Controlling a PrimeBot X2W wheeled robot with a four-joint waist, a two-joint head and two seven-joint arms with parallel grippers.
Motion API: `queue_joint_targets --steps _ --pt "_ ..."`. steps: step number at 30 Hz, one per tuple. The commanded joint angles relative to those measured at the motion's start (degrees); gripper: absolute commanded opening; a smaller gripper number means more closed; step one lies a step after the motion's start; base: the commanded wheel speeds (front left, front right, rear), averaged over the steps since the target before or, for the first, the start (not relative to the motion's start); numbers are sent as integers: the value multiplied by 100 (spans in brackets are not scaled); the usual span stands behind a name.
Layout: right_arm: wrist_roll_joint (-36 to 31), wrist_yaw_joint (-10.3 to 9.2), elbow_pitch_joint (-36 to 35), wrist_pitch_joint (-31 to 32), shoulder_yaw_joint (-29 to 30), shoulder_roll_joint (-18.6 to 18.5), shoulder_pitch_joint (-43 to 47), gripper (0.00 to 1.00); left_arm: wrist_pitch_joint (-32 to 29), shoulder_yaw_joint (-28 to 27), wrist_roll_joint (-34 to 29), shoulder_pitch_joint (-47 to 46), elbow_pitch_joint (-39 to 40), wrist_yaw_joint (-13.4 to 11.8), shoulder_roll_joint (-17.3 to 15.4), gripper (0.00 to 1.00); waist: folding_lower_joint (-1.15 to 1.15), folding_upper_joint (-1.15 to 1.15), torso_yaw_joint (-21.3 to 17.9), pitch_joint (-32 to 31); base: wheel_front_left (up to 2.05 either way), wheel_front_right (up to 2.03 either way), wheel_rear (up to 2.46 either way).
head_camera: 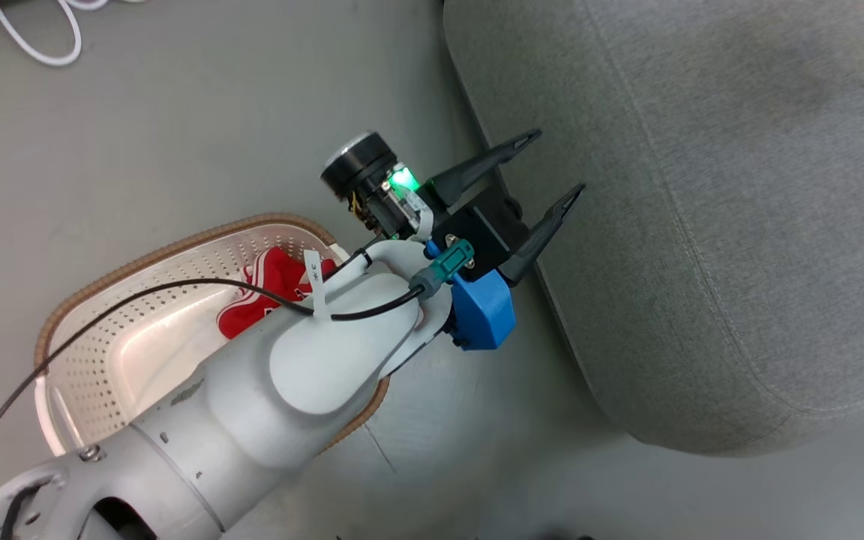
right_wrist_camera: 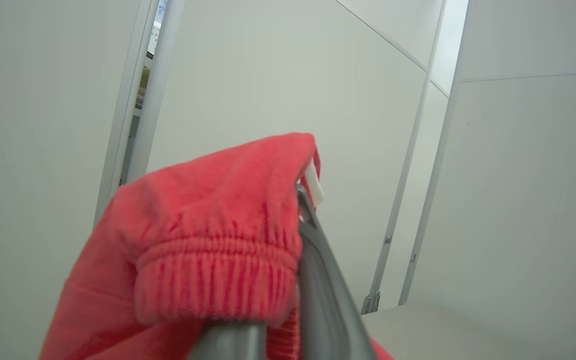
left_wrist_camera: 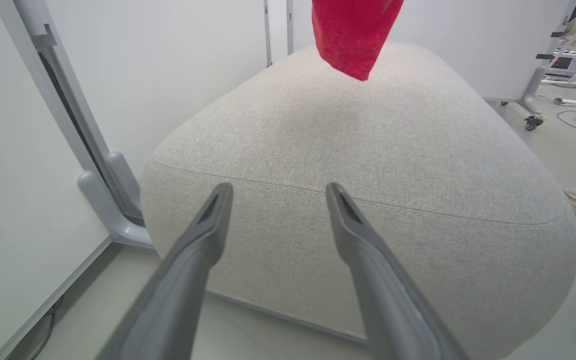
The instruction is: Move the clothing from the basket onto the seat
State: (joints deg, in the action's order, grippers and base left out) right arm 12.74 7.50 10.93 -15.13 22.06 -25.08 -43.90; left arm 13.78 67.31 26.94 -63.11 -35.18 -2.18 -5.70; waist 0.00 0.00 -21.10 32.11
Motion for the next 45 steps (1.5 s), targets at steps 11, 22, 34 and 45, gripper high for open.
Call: queue_joint_targets --steps 11,22,34,45 --pt "162 -2 1014 -3 712 -1241 -1272 0 -432 59 -404 -771 845 -245 -307 100 0 0 295 1530 0 0 0" --pt "-182 -2 1844 -3 752 -690 -933 0 -656 144 -515 -870 1307 -382 -507 100 0 0 389 1969 0 0 0" --pt "-355 -2 2331 -3 742 152 -466 0 -747 201 -468 -853 1461 -429 -615 100 0 0 403 2016 0 0 0" --pt "-788 -2 2481 -3 867 419 -328 100 -465 175 -330 -602 1315 -489 -556 100 0 0 418 1556 0 0 0"
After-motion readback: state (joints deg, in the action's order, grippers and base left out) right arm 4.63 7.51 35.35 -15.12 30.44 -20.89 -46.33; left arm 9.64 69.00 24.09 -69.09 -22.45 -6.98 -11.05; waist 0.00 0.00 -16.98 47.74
